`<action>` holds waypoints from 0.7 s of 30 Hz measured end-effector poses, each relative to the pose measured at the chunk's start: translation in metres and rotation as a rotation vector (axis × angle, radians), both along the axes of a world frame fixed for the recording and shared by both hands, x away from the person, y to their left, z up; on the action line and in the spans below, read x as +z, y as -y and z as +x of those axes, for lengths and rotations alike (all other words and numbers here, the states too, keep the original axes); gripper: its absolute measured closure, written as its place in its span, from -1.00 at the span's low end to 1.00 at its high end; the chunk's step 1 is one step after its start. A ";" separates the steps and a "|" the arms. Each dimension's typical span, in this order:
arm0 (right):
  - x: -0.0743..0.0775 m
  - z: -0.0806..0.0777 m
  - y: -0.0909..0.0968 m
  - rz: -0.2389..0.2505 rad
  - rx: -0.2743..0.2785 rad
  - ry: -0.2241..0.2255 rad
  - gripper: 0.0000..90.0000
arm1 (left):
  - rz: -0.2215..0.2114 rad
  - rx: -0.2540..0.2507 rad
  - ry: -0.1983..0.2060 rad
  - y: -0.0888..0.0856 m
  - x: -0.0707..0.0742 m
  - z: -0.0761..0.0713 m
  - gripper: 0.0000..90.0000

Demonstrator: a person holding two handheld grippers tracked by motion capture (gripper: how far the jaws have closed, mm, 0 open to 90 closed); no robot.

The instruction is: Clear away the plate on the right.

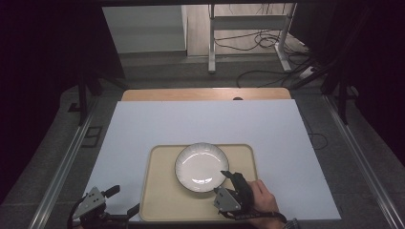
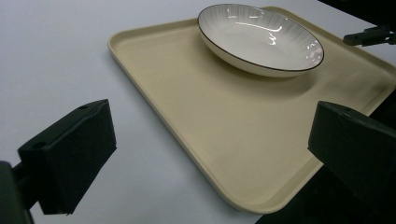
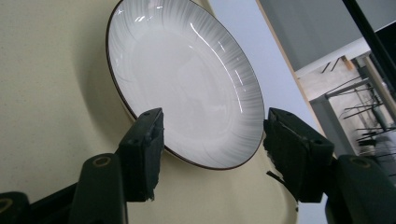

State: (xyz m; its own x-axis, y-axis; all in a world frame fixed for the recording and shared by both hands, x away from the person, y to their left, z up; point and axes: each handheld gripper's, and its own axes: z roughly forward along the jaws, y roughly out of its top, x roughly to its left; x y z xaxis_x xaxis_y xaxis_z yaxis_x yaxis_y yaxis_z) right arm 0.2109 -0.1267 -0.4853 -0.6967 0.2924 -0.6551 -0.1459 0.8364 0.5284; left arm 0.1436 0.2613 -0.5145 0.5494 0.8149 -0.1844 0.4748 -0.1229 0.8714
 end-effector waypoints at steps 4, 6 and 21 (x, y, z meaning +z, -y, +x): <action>0.001 0.002 0.006 0.022 -0.007 -0.031 -0.19 | 0.002 -0.001 -0.001 0.000 0.000 0.000 -0.99; 0.001 0.004 0.008 0.038 -0.005 -0.040 -0.20 | 0.002 -0.002 -0.001 0.000 0.000 0.000 -0.99; 0.005 0.012 0.026 0.131 -0.056 -0.140 -0.33 | 0.002 -0.006 -0.001 0.001 0.000 0.000 -0.99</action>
